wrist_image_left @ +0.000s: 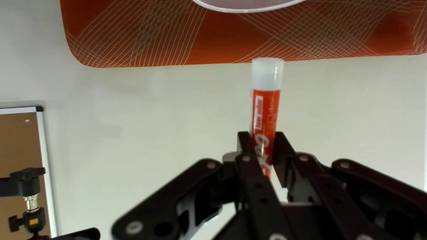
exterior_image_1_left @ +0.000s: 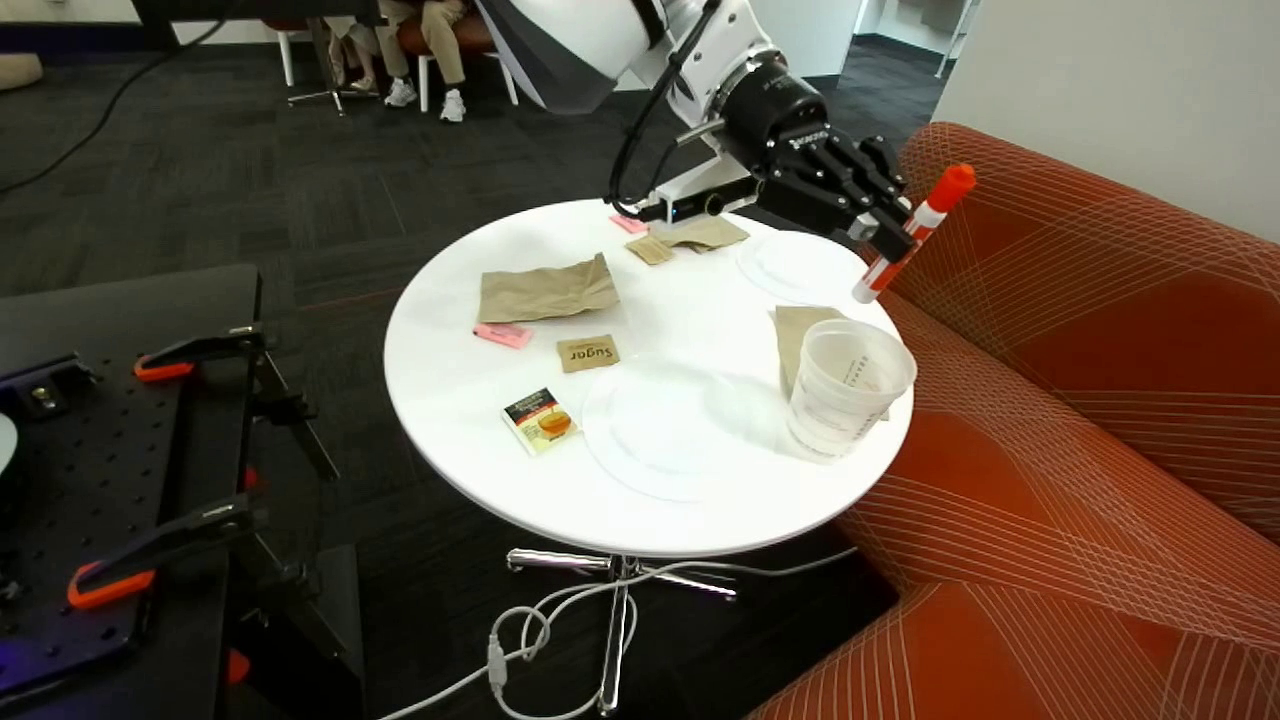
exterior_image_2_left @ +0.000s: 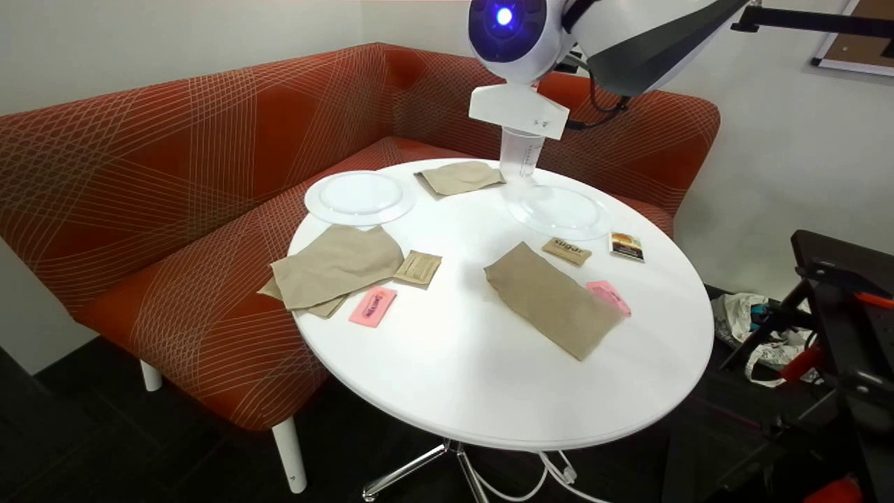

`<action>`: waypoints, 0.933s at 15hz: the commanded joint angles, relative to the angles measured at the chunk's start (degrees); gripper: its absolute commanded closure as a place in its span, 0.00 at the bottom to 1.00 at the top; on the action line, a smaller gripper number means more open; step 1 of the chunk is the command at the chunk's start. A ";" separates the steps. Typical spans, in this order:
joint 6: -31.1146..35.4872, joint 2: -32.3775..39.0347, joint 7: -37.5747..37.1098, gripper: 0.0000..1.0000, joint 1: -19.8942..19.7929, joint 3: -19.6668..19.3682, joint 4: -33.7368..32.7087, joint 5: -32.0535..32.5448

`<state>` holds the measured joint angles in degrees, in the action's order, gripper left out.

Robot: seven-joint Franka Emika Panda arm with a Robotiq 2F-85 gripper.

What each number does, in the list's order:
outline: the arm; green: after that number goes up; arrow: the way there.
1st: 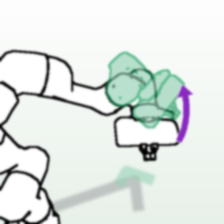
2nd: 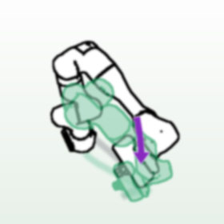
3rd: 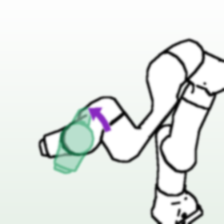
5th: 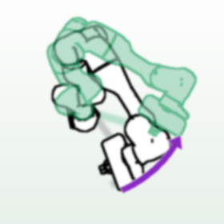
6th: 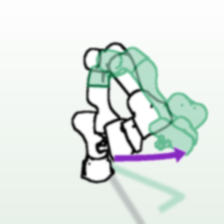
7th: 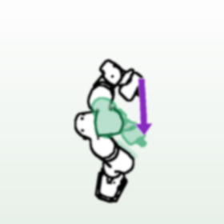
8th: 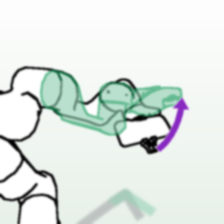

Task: Put the marker in the cup

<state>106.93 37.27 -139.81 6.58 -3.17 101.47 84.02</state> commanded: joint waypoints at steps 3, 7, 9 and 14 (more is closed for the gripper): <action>-2.58 4.16 1.20 0.95 -1.70 1.40 -4.45 -0.94; -2.14 6.63 2.47 0.95 -2.19 1.52 -6.42 -1.84; -2.08 7.71 3.41 0.95 -2.35 1.54 -7.34 -2.63; -0.97 9.12 7.36 0.95 -3.04 2.04 -8.94 -5.73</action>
<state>106.80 45.37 -135.81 4.70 -2.47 94.95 80.47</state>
